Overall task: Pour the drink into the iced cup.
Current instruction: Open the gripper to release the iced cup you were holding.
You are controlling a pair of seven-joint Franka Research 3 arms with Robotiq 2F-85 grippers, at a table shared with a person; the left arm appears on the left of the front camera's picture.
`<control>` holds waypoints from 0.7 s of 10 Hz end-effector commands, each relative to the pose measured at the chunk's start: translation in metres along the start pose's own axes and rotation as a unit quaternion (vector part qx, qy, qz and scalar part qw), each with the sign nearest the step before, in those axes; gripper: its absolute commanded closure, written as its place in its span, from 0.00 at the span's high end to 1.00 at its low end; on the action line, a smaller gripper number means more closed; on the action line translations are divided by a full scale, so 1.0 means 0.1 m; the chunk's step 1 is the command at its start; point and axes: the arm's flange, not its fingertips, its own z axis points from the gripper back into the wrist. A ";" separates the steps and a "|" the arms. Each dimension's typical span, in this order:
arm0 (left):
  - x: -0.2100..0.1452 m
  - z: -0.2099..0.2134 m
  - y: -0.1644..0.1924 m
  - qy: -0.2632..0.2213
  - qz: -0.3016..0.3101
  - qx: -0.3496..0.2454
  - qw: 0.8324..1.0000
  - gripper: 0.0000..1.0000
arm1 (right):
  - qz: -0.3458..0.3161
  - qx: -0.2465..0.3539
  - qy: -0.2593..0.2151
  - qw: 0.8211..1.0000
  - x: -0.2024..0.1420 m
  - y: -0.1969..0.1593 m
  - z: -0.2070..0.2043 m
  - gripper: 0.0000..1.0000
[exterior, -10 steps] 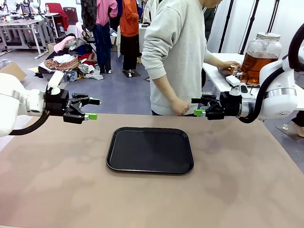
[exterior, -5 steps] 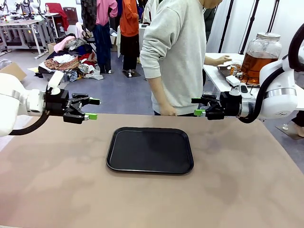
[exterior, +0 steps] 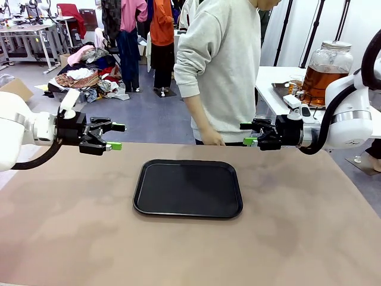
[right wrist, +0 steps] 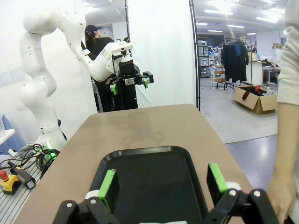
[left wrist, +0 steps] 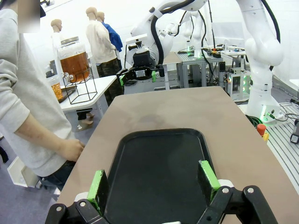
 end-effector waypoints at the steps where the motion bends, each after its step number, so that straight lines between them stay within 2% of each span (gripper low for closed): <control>1: 0.01 0.01 -0.01 0.000 -0.002 0.001 1.000 1.00 | 0.002 0.002 -0.004 1.000 0.03 0.00 0.00 1.00; 7: 0.01 0.01 -0.01 0.000 -0.002 0.001 1.000 1.00 | 0.002 0.002 -0.004 1.000 0.03 0.00 0.00 1.00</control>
